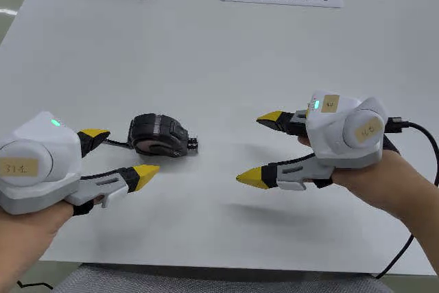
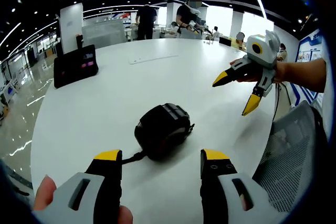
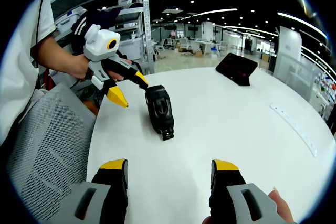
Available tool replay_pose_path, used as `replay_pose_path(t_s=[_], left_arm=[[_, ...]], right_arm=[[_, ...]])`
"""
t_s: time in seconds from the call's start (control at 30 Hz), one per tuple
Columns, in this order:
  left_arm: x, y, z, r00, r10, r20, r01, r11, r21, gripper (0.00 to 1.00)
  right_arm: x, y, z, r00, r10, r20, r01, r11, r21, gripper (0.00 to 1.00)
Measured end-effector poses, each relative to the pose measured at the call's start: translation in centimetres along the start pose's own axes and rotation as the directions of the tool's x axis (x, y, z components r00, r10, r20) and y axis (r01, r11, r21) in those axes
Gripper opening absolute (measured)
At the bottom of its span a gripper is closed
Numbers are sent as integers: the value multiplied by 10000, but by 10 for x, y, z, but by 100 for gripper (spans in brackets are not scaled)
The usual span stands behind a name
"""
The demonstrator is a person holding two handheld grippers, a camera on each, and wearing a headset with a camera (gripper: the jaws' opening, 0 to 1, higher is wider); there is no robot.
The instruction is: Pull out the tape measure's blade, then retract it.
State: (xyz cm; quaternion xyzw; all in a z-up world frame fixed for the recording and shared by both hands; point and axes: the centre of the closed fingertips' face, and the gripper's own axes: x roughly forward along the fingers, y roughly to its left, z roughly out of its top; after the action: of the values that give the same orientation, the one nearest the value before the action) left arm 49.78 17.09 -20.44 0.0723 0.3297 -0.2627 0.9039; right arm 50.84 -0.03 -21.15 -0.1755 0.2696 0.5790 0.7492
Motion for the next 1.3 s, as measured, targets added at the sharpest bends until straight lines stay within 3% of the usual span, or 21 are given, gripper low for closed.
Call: replay_pose_path(t_s=[0.63, 1.3], left_arm=[[-12, -4, -5, 9986, -506, -162, 513, 9978, 423, 65], [-24, -2, -11, 9962, -820, -309, 833, 9955, 445, 70]], right_arm=[[-29, 2, -4, 9989, -427, 194, 422, 9988, 260, 67], [-55, 6, -19, 9950, -973, 240, 946, 9909, 956, 69]])
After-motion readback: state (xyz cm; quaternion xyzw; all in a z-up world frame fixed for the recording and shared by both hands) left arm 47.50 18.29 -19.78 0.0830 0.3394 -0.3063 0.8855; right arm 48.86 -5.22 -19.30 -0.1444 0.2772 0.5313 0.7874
